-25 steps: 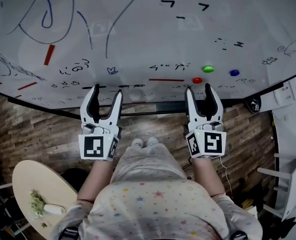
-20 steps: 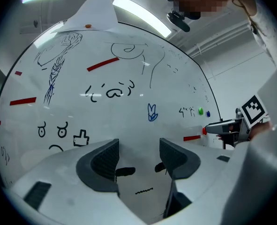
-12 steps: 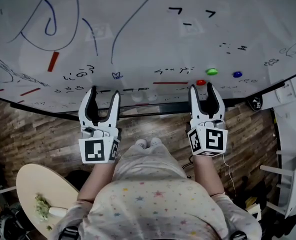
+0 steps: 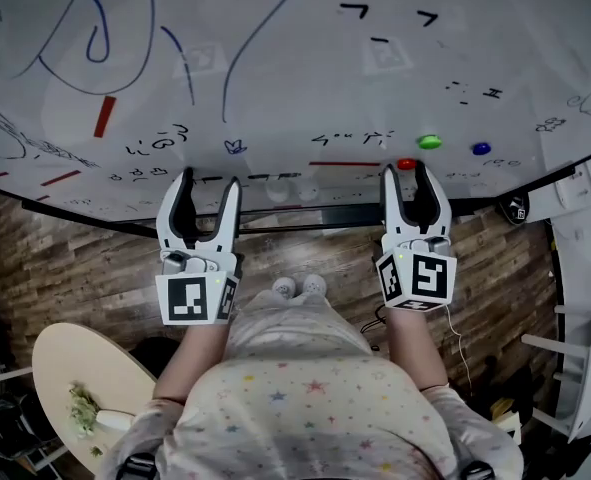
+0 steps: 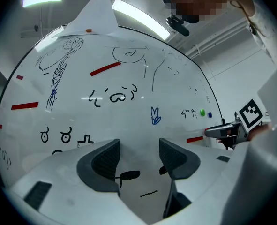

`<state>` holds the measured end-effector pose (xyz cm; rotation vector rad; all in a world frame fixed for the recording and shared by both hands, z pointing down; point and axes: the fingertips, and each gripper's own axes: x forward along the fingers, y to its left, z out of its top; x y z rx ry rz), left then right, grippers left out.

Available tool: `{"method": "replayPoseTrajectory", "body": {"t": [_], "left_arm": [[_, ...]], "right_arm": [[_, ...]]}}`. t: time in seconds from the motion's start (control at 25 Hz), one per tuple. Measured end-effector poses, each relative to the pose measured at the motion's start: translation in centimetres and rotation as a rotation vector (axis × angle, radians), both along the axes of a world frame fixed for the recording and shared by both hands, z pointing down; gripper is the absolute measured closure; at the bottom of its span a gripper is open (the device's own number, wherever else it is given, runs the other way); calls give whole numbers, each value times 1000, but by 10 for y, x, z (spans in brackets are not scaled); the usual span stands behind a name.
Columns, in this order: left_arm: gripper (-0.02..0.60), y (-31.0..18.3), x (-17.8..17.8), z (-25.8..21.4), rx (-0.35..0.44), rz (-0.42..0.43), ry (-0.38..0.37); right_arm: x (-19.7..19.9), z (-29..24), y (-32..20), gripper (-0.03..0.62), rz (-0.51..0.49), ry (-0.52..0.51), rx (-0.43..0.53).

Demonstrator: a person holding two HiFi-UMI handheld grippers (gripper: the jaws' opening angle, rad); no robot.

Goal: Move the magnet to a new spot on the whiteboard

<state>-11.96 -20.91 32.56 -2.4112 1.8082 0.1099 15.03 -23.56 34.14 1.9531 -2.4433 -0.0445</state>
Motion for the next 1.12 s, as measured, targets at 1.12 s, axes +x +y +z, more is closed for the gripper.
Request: {"method": "replayPoseTrajectory", "body": {"t": [1.12], "left_arm": [[334,0,-1,1,-9,-15,-13]], "right_arm": [[5,1,-3,471,23,16,-1]]}}
